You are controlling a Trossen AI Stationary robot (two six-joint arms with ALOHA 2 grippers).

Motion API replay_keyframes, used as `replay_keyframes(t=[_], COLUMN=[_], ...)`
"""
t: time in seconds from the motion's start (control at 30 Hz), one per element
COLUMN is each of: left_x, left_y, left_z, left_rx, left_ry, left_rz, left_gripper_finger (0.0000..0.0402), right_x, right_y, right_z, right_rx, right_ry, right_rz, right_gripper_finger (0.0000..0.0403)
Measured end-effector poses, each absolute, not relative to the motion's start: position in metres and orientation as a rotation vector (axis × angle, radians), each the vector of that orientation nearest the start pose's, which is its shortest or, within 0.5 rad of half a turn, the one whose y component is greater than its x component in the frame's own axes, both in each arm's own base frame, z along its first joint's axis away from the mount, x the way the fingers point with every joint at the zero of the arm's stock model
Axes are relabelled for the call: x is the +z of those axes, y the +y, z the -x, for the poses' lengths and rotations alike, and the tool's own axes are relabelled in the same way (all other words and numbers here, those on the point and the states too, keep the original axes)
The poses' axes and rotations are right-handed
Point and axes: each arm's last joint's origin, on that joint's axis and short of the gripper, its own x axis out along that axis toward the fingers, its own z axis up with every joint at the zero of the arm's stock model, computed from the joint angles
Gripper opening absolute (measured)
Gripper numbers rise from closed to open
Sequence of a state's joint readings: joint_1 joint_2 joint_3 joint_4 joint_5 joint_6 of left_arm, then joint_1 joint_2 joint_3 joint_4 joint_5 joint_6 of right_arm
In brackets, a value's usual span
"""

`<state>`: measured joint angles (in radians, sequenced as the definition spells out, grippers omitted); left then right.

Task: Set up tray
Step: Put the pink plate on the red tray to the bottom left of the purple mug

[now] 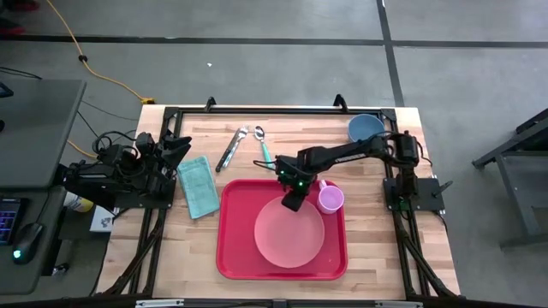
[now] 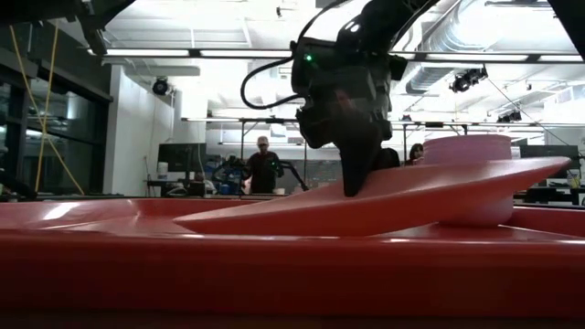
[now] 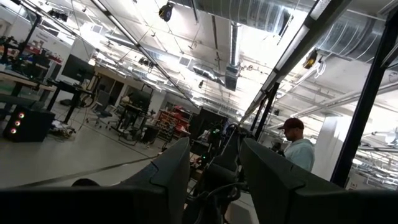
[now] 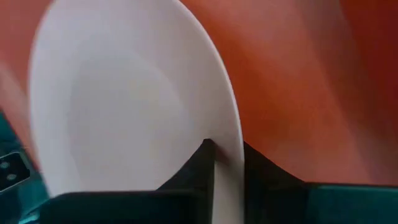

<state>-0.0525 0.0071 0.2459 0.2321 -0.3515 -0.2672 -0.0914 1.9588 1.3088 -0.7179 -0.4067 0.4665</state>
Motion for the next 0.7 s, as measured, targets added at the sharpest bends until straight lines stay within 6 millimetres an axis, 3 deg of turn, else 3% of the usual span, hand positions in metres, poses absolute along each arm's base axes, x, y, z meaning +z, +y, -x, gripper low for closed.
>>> replay_keyframes(t=[0.3, 0.7], left_x=[0.2647, 0.2647], left_y=[0.0066, 0.0066], left_z=[-0.0649, -0.0649], left_rx=[0.231, 0.231], left_ry=[-0.501, -0.501], left_rz=[0.355, 0.355], left_gripper_finger=[0.0179, 0.0179], right_x=[0.152, 0.1529], right_y=[-0.0222, -0.0225], right_z=[-0.3622, -0.3633], right_rx=[-0.086, -0.017], right_ry=[1.462, 1.451], right_rz=[-0.727, -0.749], right_gripper_finger=[0.0109, 0.0118])
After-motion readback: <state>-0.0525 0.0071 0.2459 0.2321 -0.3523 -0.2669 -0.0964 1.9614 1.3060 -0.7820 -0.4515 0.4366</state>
